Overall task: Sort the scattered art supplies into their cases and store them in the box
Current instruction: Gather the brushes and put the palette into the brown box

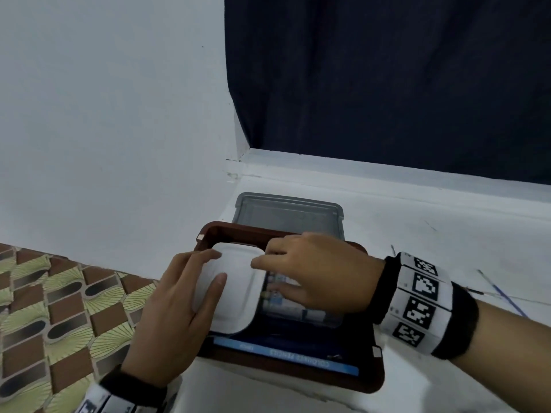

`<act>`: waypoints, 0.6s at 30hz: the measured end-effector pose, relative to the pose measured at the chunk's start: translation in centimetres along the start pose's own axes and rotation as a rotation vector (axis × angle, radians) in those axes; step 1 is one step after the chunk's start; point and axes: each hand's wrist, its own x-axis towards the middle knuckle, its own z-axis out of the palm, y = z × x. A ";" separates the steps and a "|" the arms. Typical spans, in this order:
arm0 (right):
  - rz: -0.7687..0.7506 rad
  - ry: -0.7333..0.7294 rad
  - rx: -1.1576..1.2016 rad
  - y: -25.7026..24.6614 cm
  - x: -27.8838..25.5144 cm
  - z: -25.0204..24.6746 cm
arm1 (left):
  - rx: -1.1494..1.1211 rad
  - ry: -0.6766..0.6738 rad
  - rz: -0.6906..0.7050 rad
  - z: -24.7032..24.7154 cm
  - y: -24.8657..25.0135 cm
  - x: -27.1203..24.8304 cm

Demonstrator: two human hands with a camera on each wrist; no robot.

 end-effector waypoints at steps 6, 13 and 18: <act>0.236 0.268 0.166 0.6 -6.7 0.7 | -0.120 0.008 0.047 1.3 4.5 -0.6; 0.442 0.498 0.297 3.8 -17.0 1.7 | -0.348 0.039 0.058 4.2 12.2 -1.5; 0.625 0.504 0.303 8.0 -26.5 3.2 | -0.360 0.069 0.013 7.4 18.6 -2.1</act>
